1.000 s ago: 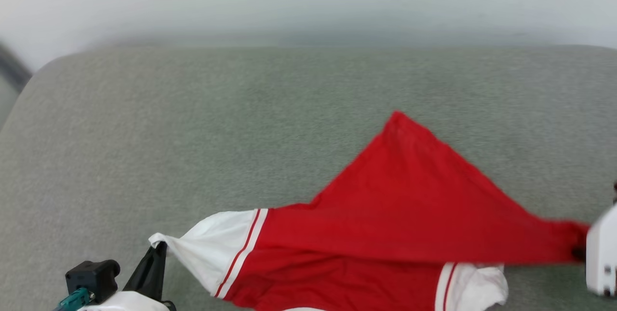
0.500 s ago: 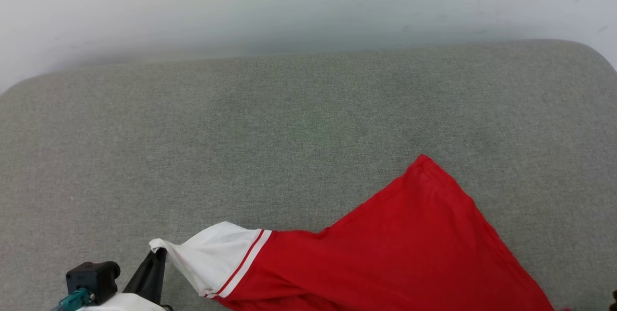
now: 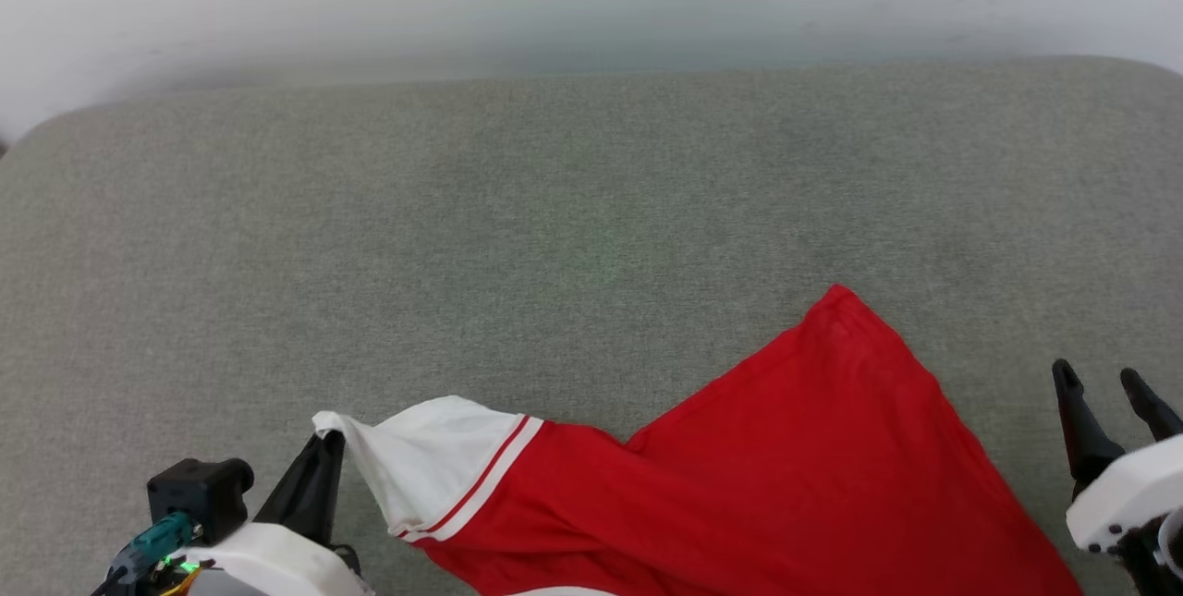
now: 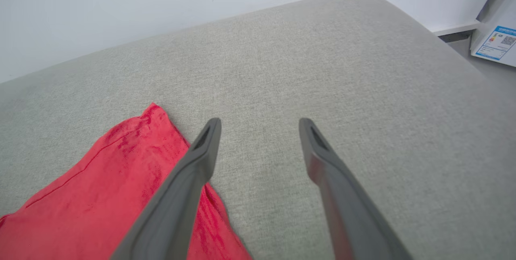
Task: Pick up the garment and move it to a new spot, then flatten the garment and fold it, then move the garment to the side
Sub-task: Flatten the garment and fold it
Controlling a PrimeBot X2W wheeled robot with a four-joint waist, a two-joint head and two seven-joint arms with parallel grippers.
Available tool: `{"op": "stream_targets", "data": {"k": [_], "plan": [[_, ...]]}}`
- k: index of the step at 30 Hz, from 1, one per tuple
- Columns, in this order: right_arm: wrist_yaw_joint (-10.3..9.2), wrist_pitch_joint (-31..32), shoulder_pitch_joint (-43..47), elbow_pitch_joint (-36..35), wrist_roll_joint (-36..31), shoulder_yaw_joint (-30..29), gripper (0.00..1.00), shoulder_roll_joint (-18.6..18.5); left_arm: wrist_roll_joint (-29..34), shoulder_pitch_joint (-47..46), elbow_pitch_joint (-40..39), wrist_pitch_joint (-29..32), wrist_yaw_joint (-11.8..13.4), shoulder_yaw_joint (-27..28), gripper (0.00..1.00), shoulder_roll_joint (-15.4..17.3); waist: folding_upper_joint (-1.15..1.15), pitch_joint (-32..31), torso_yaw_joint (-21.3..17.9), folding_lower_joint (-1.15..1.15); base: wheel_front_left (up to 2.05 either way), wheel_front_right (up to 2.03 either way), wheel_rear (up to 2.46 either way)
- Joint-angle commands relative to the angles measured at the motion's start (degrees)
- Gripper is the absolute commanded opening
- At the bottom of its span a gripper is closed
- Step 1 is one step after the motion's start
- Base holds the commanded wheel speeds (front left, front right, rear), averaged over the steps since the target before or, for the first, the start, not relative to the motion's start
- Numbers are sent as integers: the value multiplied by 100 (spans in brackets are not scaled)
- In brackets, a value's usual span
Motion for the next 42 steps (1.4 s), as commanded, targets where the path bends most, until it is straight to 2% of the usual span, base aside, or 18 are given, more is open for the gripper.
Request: {"op": "stream_targets", "data": {"k": [1, 3, 7, 12, 14, 19, 25, 26, 27, 28, 29, 34, 38, 42], "plan": [[-3, 67, -175, 61, 46, 79, 100, -107, 37, -110, -36, -11, -30, -21, 0, -22, 0, 108, 120, 0, 0, 0, 0], [-2, 419, -441, 143, 185, 312, 100, -306, 41, -220, -49, -18, -72, -62, 0, -58, 0, 200, 232, 0, 0, 0, 0], [-3, 1769, -1034, 104, 329, 859, 100, -837, 70, -458, -46, -55, -155, -124, 0, -116, 0, 431, 403, 0, 0, 0, 0], [-3, 3427, -1864, -24, 404, 1414, 100, -1138, 140, -756, -102, -140, -258, -180, 0, -167, 0, 872, 604, 0, 0, 0, 0], [-3, 3857, -2167, -22, 370, 1612, 100, -1159, 162, -892, -117, -164, -305, -199, 0, -190, 0, 1057, 692, 0, 0, 0, 0], [-3, 4351, -2678, 284, 365, 2016, 100, -1208, 239, -1178, -120, -232, -404, -285, 0, -255, 0, 1425, 856, 0, 0, 0, 0], [0, 4902, -2447, 1040, 622, 2568, 100, -1051, 230, -1304, -27, -305, -482, -336, 0, -310, 0, 1610, 900, 0, 0, 0, 0], [7, 4974, -2374, 1131, 668, 2655, 88, -1028, 221, -1306, -7, -313, -489, -334, 0, -316, 0, 1617, 896, 0, 0, 0, 0], [7, 5034, -2331, 1199, 700, 2709, 41, -1009, 215, -1311, 14, -335, -492, -332, 0, -314, 0, 1620, 890, 0, 0, 0, 0], [7, 5069, -2322, 1233, 731, 2764, 5, -1009, 208, -1316, 35, -341, -488, -330, 0, -313, 0, 1617, 883, 0, 0, 0, 0], [8, 5008, -2338, 1224, 789, 2809, 0, -990, 195, -1321, 61, -347, -485, -318, 0, -316, 0, 1607, 869, 0, 0, 0, 0], [8, 4694, -2656, 1230, 835, 2860, 0, -978, 139, -1330, 200, -410, -468, -260, 0, -344, 0, 1378, 757, 0, 0, 0, 0], [3, 4170, -3021, 1273, 494, 2705, 0, -1023, 81, -1392, 324, -455, -410, -185, 0, -363, 0, 1036, 633, 0, 0, 0, 0], [-2, 3670, -3238, 1430, 220, 2463, 0, -898, 47, -1634, 460, -430, -424, -31, 0, -255, 0, 644, 474, 0, 0, 0, 0]]}}
